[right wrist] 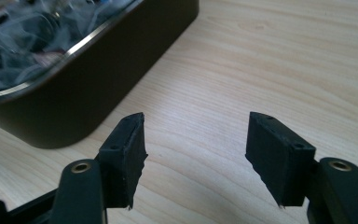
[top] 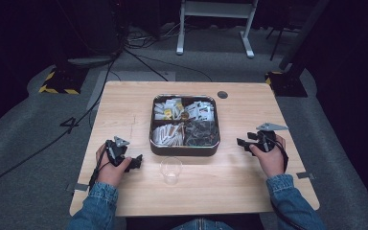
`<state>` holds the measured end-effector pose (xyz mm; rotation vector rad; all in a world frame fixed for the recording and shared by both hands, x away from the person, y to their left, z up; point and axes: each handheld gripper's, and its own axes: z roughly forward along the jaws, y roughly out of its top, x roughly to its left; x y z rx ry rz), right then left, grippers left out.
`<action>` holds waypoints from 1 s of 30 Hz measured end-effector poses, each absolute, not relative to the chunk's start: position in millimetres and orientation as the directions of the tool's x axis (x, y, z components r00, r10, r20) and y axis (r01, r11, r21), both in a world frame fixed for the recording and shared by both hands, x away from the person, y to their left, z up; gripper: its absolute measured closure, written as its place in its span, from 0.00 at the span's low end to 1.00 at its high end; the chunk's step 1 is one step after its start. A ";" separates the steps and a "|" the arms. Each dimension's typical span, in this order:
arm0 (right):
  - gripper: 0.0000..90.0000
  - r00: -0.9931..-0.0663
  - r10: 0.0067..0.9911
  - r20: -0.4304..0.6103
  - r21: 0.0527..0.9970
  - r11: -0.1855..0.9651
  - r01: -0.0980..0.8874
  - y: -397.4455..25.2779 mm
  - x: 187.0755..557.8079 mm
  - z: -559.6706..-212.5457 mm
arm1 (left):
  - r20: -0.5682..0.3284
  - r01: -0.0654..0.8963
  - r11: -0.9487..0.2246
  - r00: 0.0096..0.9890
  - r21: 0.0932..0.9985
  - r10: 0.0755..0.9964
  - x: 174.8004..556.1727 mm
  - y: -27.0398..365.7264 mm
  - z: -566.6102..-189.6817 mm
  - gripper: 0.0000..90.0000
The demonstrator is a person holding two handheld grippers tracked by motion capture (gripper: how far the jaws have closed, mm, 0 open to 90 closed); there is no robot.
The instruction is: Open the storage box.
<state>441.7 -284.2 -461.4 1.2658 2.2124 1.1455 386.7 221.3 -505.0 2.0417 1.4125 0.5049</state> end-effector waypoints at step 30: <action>0.46 -0.645 0.756 0.109 0.847 0.269 0.458 -229.3 451.9 -402.5 | -0.026 0.704 -0.256 0.364 0.663 0.931 386.6 221.6 -505.0 0.00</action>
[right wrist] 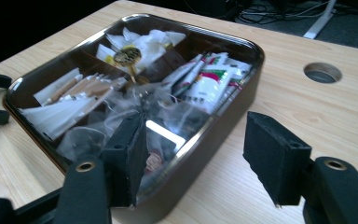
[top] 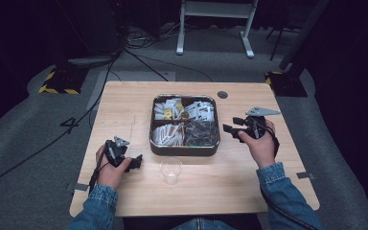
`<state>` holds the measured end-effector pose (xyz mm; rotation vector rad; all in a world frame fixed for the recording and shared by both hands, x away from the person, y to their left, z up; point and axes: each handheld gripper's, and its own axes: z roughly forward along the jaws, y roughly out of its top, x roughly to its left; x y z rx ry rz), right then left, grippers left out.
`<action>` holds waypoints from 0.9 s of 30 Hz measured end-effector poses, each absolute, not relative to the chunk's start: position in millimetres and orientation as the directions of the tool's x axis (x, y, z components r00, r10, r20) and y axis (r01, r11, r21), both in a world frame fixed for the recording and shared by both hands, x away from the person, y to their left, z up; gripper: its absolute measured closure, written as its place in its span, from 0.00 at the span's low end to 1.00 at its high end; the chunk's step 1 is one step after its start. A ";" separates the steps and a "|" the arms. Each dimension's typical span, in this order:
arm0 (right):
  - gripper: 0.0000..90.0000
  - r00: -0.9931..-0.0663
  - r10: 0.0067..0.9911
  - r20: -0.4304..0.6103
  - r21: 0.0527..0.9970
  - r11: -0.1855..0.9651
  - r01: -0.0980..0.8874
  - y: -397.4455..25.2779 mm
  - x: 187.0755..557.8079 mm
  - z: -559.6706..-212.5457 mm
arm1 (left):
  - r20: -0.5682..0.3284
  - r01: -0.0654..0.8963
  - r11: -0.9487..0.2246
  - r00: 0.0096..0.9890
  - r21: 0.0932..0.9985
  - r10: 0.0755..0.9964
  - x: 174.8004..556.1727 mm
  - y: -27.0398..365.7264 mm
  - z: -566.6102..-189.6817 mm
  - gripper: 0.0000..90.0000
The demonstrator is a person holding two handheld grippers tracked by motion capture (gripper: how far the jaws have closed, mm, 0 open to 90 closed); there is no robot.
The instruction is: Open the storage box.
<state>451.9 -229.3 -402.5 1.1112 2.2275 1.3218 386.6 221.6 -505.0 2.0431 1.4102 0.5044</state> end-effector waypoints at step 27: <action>0.50 -0.731 0.677 0.090 0.831 0.353 0.430 -124.3 492.3 -411.7 | -0.027 0.698 -0.271 0.383 0.663 0.923 386.3 224.0 -505.0 0.00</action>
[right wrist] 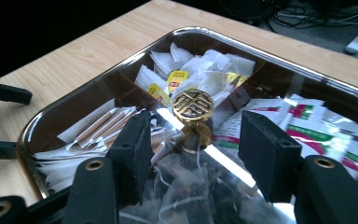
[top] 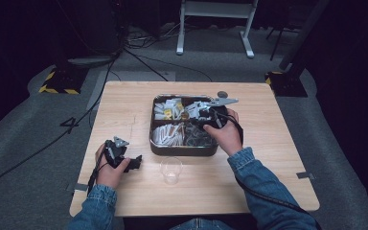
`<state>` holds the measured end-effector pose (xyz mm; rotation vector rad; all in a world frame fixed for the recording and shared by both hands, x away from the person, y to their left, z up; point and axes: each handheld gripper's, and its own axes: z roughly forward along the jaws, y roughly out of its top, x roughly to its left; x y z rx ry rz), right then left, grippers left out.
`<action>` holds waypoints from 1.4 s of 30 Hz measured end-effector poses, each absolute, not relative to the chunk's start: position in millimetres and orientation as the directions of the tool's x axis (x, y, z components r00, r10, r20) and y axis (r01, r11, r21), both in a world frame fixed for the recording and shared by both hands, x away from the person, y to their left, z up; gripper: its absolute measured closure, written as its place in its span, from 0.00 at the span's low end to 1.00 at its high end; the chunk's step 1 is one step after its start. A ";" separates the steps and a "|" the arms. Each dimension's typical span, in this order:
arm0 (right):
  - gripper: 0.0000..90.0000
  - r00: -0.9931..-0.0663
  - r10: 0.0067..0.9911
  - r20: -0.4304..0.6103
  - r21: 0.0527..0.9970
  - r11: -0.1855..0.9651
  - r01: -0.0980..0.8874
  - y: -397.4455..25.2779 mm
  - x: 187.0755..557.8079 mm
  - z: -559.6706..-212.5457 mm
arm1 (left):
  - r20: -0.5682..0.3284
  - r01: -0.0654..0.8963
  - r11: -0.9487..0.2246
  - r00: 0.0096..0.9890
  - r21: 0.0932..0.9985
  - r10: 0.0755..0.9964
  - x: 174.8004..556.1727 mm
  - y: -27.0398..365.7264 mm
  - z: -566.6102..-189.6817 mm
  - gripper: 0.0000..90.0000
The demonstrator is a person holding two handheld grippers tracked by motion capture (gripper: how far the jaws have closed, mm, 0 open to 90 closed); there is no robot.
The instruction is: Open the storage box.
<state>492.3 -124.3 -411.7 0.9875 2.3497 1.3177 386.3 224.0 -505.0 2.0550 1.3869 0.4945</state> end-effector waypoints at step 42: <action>0.65 -0.696 0.718 0.011 0.763 0.444 0.470 -71.8 527.4 -441.9 | -0.024 0.699 -0.272 0.382 0.661 0.924 385.5 223.9 -504.9 0.00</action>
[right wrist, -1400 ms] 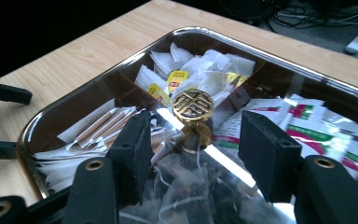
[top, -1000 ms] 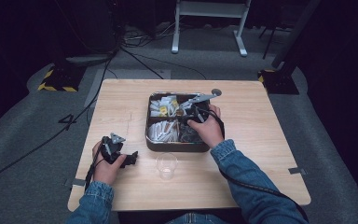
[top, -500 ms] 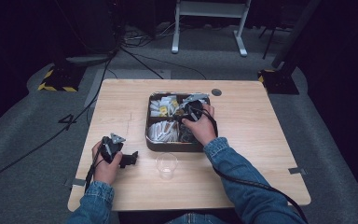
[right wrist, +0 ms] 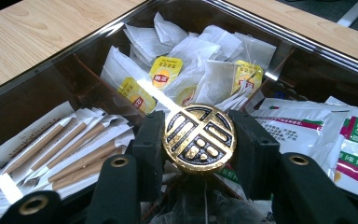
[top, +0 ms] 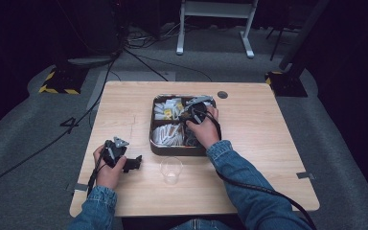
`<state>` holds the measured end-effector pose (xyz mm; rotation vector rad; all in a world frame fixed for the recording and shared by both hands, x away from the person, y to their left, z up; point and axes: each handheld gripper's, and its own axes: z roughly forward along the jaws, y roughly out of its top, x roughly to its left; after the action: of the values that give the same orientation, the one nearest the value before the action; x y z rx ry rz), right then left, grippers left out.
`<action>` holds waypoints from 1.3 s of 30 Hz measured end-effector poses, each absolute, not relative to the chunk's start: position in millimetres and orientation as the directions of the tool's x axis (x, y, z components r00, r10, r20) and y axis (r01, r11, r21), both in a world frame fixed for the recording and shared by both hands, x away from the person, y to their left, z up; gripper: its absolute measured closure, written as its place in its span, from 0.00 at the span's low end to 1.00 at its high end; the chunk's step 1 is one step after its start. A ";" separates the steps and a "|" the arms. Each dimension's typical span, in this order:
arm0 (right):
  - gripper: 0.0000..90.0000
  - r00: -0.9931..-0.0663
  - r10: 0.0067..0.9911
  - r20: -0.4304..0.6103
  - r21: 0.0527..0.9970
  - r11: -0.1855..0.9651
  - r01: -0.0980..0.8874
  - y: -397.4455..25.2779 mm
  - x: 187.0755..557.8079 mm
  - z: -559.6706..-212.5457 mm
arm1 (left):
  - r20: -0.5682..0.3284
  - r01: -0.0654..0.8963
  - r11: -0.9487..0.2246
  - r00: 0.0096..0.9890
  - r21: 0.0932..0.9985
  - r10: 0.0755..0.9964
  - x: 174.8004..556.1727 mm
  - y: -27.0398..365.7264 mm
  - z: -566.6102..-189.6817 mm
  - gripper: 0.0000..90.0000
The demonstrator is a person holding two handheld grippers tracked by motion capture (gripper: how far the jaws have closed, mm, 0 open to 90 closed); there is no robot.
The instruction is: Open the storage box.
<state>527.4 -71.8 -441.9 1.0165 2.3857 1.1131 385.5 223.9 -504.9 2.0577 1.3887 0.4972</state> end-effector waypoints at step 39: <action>0.65 -0.712 0.702 0.021 0.826 0.389 0.408 -86.4 512.3 -401.7 | -0.020 0.698 -0.276 0.384 0.661 0.923 385.2 223.9 -504.8 0.00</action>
<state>512.3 -86.4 -401.7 0.9672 2.3209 1.2384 385.2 223.9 -504.8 2.0611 1.3860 0.5003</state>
